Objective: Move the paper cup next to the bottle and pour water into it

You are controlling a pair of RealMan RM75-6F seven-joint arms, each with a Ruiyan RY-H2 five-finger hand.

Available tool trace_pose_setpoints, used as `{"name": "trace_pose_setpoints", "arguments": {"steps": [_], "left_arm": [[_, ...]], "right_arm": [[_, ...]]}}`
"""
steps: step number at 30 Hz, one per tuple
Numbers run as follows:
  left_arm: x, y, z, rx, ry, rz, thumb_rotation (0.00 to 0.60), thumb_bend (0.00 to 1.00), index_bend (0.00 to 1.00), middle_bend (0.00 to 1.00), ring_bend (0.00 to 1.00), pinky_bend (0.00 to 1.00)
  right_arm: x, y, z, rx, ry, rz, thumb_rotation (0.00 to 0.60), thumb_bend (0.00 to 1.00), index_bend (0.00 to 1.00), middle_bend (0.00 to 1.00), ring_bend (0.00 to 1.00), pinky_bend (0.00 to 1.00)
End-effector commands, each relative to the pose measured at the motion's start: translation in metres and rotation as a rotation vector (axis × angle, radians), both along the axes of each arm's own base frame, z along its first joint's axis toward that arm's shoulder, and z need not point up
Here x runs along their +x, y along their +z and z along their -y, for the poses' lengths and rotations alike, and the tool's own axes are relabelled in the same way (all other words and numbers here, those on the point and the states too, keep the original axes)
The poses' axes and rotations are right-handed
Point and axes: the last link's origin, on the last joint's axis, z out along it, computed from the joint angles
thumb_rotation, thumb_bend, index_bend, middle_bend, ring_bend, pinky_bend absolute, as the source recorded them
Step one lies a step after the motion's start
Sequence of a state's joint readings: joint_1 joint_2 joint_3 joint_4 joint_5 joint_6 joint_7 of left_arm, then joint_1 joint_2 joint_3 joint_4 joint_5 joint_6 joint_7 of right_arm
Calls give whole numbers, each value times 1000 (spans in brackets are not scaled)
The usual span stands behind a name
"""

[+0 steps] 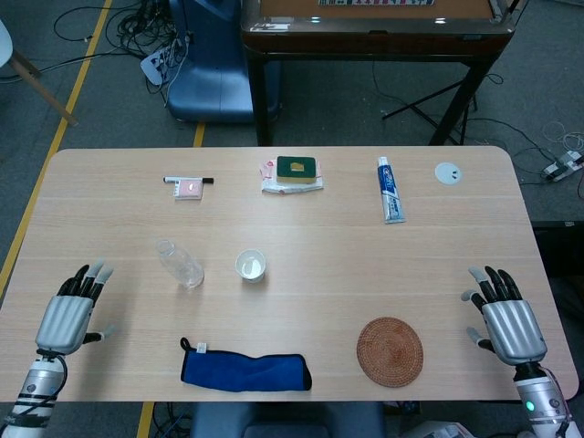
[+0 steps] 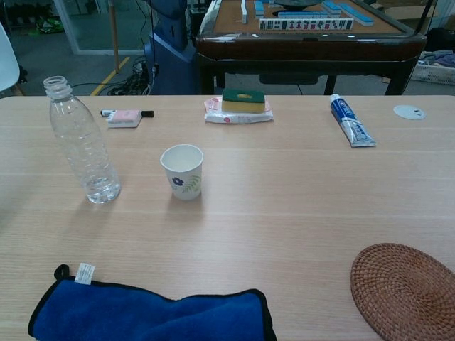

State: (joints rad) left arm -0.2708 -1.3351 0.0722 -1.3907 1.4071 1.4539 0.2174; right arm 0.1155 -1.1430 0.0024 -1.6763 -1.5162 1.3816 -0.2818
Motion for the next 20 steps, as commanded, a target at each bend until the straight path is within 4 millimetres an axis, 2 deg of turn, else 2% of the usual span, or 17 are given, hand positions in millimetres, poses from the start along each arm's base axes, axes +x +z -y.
{"name": "trace_pose_setpoints", "arguments": {"steps": [1,7,11,20], "left_arm": [[-3,2,17,-13,-14,-57,600,0,108,77,37,163],[1,1,33,-9,-27,-74,600,0,129,123,62,163],[-1,4,32,-4,-35,-120,600,0,131,131,64,163],[-5,-2,33,-37,-20,-128,600,0,132,132,65,164]], "right_arm": [[1,0,-1,0,5,-1,600,191,393,106,0,84],[8,3,-6,-10,35,4,600,191,393,106,0,84],[8,4,-7,-15,39,8,600,191,393,107,0,84],[9,-2,-8,18,41,8,600,191,394,107,0,84]]}}
